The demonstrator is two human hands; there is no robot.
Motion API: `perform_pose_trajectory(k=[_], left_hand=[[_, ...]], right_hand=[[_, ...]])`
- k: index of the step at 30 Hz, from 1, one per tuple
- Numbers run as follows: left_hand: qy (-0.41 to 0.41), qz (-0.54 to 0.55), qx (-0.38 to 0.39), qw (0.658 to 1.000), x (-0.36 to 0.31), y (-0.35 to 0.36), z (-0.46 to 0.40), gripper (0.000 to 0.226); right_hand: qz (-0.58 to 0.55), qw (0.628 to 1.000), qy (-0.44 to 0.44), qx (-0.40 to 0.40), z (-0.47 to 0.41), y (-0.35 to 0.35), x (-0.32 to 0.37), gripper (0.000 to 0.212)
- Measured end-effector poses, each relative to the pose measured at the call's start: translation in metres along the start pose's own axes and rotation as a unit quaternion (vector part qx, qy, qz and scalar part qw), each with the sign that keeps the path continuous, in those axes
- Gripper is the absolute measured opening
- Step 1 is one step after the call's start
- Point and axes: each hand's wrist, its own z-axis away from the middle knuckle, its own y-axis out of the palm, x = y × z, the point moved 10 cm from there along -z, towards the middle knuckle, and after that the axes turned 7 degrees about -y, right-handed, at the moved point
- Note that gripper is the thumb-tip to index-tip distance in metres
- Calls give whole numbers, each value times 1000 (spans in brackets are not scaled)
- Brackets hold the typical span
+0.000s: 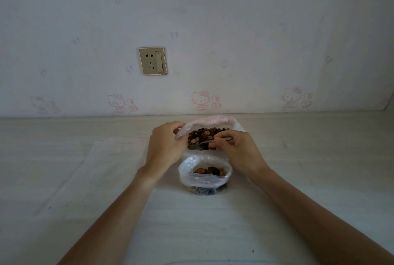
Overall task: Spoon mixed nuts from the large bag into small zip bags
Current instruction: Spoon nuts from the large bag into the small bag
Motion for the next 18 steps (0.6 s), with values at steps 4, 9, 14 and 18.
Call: perform_pose_trajectory(k=[4, 9, 14, 18], left_hand=[[3, 6, 7, 1000, -1, 3, 0, 14], [3, 7, 3, 1000, 0, 3, 0, 13], [-3, 13, 4, 1000, 4, 6, -1, 12], [-10, 21, -4, 1000, 6, 4, -1, 12]], right_hand=[[6, 1000, -10, -17, -1, -1, 1, 11], [4, 999, 0, -41, -2, -3, -2, 12], [-62, 995, 57, -44, -1, -4, -12, 14], [-134, 983, 112, -47, 2, -7, -19, 13]])
